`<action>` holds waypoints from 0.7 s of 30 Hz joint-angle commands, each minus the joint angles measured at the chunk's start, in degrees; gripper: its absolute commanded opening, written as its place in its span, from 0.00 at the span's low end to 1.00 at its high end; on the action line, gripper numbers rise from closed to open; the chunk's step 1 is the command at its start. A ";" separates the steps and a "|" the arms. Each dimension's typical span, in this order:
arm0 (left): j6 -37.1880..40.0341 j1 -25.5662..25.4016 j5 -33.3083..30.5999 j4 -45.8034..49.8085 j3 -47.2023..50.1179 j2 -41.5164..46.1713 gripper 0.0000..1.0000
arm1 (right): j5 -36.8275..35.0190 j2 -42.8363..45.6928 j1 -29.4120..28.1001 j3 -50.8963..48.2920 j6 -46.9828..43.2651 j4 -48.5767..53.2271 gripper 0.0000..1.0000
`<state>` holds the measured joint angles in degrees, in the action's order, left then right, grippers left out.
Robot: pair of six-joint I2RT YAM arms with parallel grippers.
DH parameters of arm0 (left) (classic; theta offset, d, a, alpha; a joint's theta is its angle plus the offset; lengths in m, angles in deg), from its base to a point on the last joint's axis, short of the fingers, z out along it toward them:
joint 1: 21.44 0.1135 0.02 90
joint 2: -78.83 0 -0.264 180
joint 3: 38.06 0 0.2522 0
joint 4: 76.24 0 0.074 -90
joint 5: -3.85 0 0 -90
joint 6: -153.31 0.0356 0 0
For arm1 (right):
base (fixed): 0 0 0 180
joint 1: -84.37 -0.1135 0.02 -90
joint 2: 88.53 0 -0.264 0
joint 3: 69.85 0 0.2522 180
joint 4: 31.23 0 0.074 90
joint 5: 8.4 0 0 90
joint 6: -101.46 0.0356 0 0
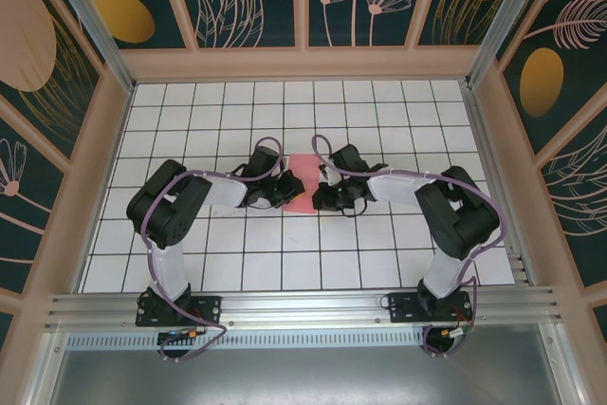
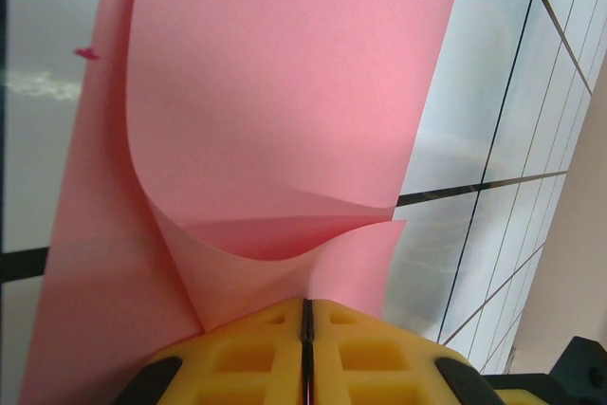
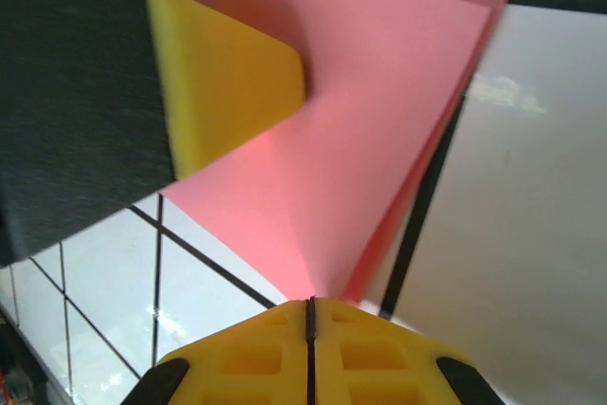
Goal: Fold a paper plane with a square sheet of paper (pick it up from the middle)
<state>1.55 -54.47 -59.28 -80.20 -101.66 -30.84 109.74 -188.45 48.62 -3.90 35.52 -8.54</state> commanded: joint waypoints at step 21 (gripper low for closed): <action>-0.03 0.22 -4.99 6.97 0.84 -2.37 0.12 | 0.64 0.62 -1.20 -4.59 -2.86 3.72 0.08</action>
<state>1.53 -54.52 -59.49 -79.89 -101.77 -30.84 110.13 -190.15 47.53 -5.61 34.27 -9.79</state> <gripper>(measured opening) 0.120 0.078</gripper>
